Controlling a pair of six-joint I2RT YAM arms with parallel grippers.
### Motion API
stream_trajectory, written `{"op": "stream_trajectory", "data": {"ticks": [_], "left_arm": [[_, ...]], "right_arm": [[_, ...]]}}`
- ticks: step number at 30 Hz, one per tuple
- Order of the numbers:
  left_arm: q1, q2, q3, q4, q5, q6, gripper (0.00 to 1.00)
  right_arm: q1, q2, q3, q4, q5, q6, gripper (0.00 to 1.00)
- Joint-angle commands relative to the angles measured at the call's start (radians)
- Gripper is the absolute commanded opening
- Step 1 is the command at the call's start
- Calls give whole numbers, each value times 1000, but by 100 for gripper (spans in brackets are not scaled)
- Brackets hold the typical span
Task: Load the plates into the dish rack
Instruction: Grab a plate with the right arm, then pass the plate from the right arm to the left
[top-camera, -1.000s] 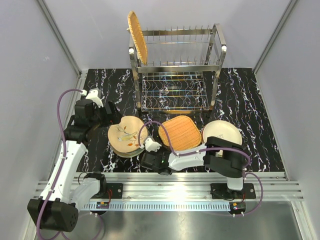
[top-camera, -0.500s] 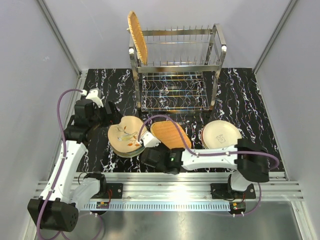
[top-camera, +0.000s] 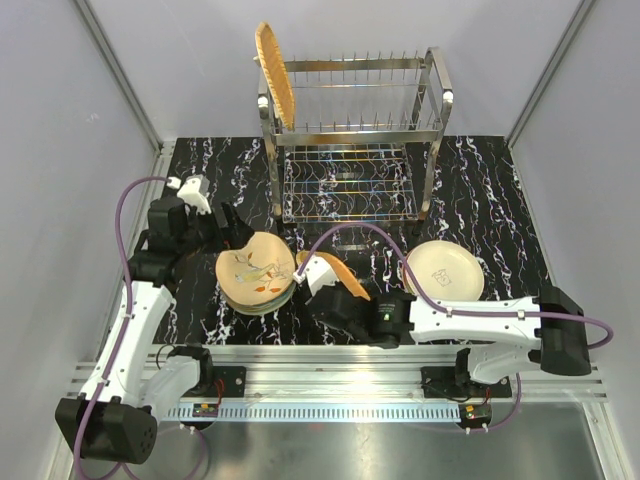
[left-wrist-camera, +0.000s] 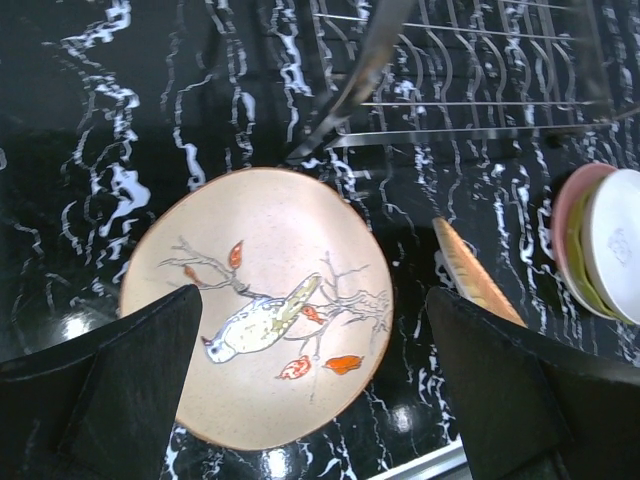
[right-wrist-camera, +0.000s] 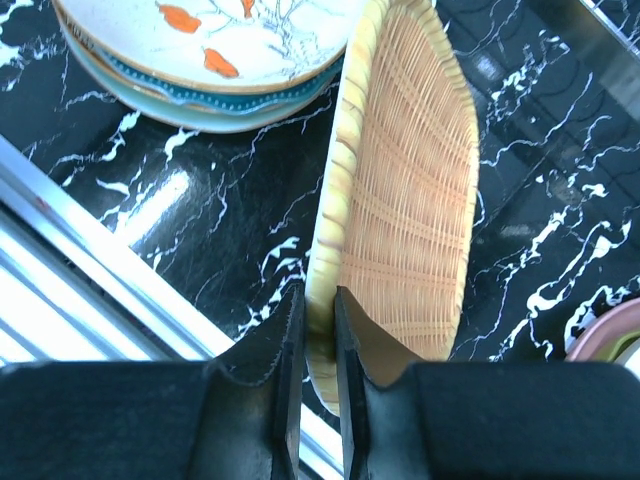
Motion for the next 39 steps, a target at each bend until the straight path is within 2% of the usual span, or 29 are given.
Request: {"op": "stream_trajectory", "data": {"ticks": [1,9,14,21,26,29,32,33,38,39], "left_arm": [[-2,-14,8,75,120,-9,99],[-71,22,1,97,194,-8,99],[-183,69,-1,97,165,-38,99],[-267,172,-33,202,224,-291,99],[-338,183,-76,275,171,-388,99],[-352,193,-108,314,188,-488,99],[-367,196,-140,350,192,-569,95],[-382,198,-141,344,171,-580,90],[-414,218,-141,307,116,-571,83],[-419,222,-141,304,111,-565,78]], "right_arm": [[-4,-54,-22,49,-46,7,0],[-19,-131,-50,117,-90,36,0],[-19,-152,-73,158,-95,18,0],[-19,-177,-117,213,-119,15,0],[-19,-181,-155,256,-139,18,0],[-19,-183,-174,281,-155,20,0],[-18,-178,-188,306,-167,27,0],[-18,-177,-191,313,-170,27,0],[-18,-181,-211,355,-190,32,0],[-19,-181,-212,364,-192,30,0]]}}
